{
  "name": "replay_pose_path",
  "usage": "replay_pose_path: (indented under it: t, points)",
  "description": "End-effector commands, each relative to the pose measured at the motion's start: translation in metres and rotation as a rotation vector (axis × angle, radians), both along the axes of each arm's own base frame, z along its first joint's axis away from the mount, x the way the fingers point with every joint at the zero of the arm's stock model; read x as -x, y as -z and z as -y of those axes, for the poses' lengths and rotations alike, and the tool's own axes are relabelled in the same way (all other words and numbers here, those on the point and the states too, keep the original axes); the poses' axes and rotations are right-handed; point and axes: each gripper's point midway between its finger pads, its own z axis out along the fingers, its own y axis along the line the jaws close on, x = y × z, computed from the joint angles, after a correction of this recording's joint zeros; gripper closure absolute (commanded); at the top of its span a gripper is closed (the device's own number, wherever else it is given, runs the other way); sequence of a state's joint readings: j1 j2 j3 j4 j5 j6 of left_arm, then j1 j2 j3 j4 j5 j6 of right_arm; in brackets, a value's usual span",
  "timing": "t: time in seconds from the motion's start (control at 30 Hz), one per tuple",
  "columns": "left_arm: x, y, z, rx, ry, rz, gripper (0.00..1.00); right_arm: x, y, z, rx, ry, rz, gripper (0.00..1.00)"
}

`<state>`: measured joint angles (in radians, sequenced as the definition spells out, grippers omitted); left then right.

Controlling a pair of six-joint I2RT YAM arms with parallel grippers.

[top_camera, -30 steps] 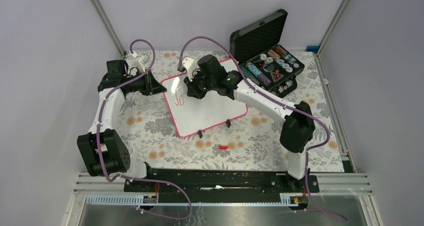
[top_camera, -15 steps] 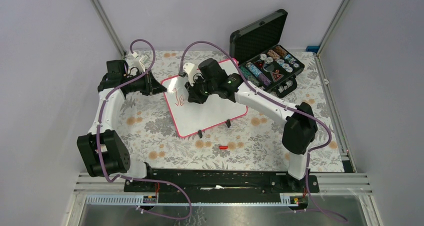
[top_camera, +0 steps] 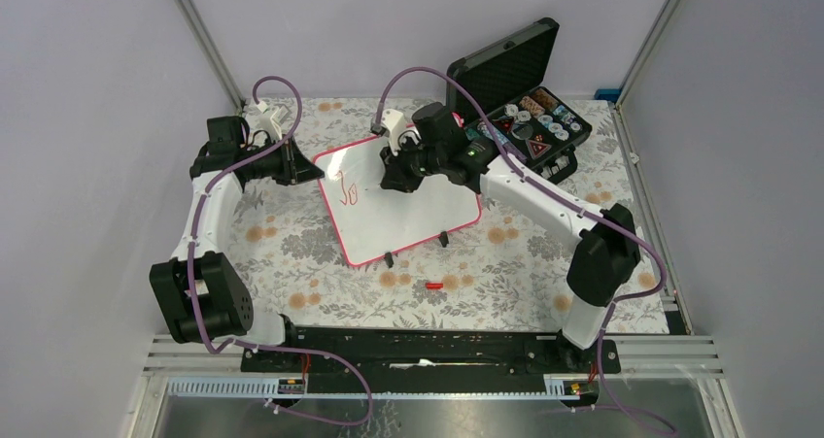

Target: Write a sentence on the whiteboard

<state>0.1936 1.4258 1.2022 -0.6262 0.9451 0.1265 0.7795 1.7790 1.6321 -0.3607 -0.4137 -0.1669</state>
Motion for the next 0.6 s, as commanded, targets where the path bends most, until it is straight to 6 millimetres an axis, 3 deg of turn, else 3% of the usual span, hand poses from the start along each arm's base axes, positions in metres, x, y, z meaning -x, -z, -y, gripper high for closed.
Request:
replay_pose_path:
  t: [0.0,0.57]
  points:
    - [-0.008,-0.009,-0.005,-0.082,-0.001,0.117,1.00,0.001,-0.020,-0.006,-0.066,-0.020,0.023,1.00]
    - [-0.008,-0.010,-0.005,-0.077,0.001,0.115,1.00,-0.001,-0.012,-0.023,-0.058,-0.032,0.014,1.00]
